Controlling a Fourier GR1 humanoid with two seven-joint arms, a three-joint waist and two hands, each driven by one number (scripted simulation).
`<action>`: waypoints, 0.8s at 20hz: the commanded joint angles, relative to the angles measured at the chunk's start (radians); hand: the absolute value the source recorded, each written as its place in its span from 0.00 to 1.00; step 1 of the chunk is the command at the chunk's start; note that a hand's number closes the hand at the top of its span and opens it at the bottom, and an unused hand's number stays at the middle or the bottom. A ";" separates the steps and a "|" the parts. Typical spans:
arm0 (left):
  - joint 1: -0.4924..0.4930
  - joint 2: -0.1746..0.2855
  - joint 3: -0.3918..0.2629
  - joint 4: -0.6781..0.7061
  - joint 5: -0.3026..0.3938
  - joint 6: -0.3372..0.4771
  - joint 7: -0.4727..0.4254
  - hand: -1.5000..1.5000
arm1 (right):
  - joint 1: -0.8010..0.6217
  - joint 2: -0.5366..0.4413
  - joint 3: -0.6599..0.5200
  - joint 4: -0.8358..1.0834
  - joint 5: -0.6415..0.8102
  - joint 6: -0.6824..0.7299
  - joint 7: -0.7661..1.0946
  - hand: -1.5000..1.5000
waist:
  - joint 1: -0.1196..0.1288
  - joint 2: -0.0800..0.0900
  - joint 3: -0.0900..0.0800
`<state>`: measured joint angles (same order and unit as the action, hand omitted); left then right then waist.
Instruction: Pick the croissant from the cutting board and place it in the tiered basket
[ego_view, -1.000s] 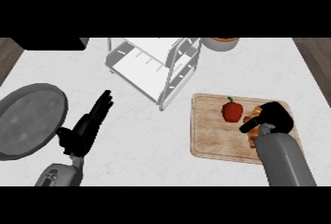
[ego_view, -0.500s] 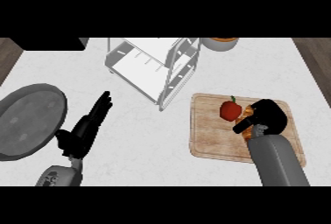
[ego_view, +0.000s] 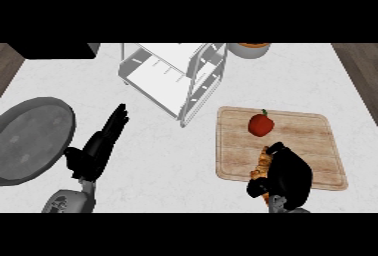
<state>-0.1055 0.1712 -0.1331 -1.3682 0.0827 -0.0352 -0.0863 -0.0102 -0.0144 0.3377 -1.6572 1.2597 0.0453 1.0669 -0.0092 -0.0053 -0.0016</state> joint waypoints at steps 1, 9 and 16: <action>-0.037 -0.027 0.007 0.063 -0.011 0.011 -0.015 0.50 | 0.100 0.014 0.142 -0.206 0.093 -0.035 0.151 1.00 | -0.009 0.001 0.001; 0.011 -0.024 -0.022 -0.016 -0.023 0.004 0.012 0.50 | -0.201 0.014 0.111 -0.352 0.039 -0.129 0.122 1.00 | 0.017 0.003 0.001; -0.024 -0.015 0.003 -0.020 -0.009 -0.022 0.037 0.50 | -0.595 0.014 0.088 -0.245 -0.046 0.044 0.303 1.00 | 0.027 0.005 0.001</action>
<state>-0.1232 0.1595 -0.1256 -1.3593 0.0762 -0.0566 -0.0770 -0.4042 -0.0063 0.4308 -1.9610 1.2588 0.0160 1.1441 0.0097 -0.0011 -0.0012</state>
